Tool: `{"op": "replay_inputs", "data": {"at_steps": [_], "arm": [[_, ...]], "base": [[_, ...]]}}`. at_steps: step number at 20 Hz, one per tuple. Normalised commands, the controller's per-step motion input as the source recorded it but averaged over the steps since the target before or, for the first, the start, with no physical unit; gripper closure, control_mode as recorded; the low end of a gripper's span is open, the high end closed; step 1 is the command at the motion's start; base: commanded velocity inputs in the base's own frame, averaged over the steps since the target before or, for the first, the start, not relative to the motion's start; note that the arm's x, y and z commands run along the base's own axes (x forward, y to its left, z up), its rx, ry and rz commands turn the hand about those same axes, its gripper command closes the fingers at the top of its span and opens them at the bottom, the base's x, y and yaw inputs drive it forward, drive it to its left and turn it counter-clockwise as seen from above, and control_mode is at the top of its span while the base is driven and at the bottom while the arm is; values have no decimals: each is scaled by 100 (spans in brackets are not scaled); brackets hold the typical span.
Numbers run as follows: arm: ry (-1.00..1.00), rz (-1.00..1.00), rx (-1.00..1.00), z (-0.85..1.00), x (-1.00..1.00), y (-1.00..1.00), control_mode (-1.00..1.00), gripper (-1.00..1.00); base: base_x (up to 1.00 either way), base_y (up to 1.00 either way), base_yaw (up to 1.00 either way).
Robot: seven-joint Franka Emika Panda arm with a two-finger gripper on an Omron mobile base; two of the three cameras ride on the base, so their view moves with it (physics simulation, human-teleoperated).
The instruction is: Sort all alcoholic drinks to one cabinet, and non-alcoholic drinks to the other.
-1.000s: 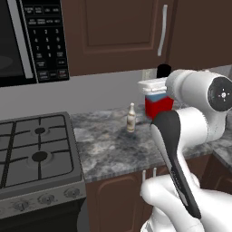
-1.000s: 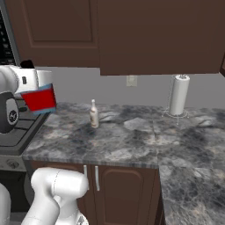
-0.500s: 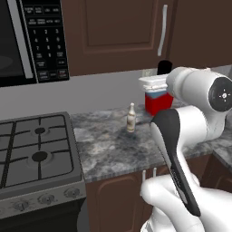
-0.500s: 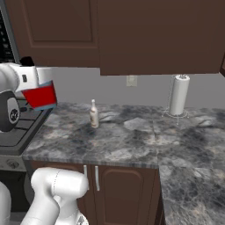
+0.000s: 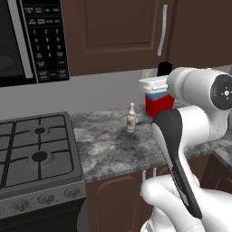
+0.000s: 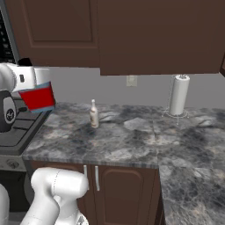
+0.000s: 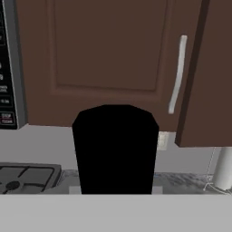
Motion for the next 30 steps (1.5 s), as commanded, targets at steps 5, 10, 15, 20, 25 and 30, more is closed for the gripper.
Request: {"op": "replay_inputs", "data": {"at_steps": [5, 10, 15, 20, 25, 30], "arm": [[0, 0, 0, 0, 0, 0, 100, 100], [0, 0, 0, 0, 0, 0, 100, 100], [0, 0, 0, 0, 0, 0, 100, 100], [0, 0, 0, 0, 0, 0, 100, 100], [0, 0, 0, 0, 0, 0, 100, 100], [0, 0, 0, 0, 0, 0, 100, 100]], "base": [[-42, 0, 1], [-49, 0, 1], [-50, 1, 2], [-56, 4, 6], [-40, 22, 17], [-19, 51, 29]]}}
